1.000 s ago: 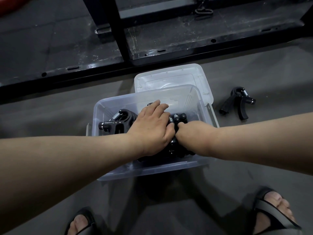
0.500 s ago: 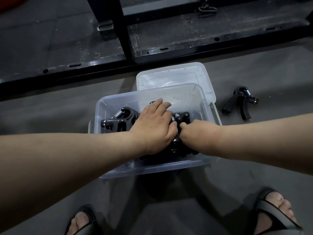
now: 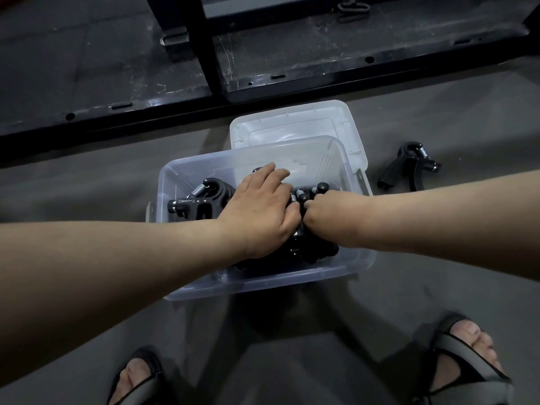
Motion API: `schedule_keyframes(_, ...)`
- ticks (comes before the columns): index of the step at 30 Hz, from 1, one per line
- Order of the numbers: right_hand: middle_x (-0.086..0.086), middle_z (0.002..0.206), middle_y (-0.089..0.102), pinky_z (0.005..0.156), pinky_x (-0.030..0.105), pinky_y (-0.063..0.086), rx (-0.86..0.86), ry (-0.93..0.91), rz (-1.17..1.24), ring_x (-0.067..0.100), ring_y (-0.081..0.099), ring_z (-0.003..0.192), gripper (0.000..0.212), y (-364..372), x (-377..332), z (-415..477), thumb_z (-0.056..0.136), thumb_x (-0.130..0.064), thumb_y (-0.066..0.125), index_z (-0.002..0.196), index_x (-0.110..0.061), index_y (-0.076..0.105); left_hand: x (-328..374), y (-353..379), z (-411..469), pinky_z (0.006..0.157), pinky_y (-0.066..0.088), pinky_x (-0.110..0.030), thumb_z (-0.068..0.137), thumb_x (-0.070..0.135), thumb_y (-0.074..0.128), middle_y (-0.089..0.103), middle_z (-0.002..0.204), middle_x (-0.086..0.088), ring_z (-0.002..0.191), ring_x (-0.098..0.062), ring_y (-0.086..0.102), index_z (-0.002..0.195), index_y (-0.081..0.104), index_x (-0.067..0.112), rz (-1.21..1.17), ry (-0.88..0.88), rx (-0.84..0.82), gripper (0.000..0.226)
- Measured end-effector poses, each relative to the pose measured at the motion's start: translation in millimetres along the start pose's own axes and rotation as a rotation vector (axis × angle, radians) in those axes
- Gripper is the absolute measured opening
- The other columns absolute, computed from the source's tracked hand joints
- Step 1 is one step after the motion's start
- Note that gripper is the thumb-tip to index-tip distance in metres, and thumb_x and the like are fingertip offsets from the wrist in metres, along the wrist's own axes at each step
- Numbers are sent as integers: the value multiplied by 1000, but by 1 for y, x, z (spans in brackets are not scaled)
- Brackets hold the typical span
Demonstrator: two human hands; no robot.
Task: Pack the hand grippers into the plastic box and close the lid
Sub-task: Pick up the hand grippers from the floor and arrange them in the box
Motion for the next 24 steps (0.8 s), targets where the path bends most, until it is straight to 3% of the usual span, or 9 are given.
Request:
schedule_keyframes(5, 8, 120, 61, 87, 39, 48, 69, 14, -36, 31, 62, 103, 27, 9, -1, 5, 91, -17, 53, 117, -11, 60, 0, -1, 1, 119, 12, -39, 93, 45, 23, 33, 155, -3, 148, -23, 12, 128, 54, 15, 6, 2, 9, 55)
schedule_keyframes(9, 14, 125, 52, 95, 41, 36, 139, 69, -165, 31, 52, 109, 41, 25, -7, 6, 99, -27, 35, 133, -7, 47, 1, 0, 0, 118, 14, -39, 94, 42, 26, 35, 153, -4, 148, -24, 15, 126, 55, 14, 10, 6, 24, 52)
schedule_keyframes(15, 14, 123, 50, 77, 35, 32, 138, 13, -224, 29, 50, 105, 42, 30, -22, 15, 102, -28, 32, 134, -6, 47, -1, 1, 1, 119, 12, -39, 94, 43, 26, 34, 154, -4, 148, -24, 14, 127, 54, 15, 12, 5, 16, 52)
schedule_keyframes(20, 13, 123, 54, 77, 34, 38, 94, -57, -341, 28, 51, 106, 37, 24, -27, 16, 102, -22, 34, 128, -9, 56, -1, 1, 1, 119, 12, -39, 94, 44, 24, 33, 155, -2, 148, -23, 12, 128, 54, 16, 13, 5, 9, 53)
schedule_keyframes(24, 13, 112, 58, 73, 31, 43, 97, -109, -321, 26, 53, 94, 31, 21, -27, 11, 99, -16, 37, 117, -10, 62, -2, 0, 0, 119, 9, -36, 94, 45, 24, 30, 156, 0, 149, -20, 9, 129, 53, 17, -2, 8, -5, 53)
Point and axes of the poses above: each hand's wrist, its own z-axis towards the middle knuckle, its own y-axis out of the palm, x = y × z, the point moved 3 cm from there along z, towards the middle knuckle
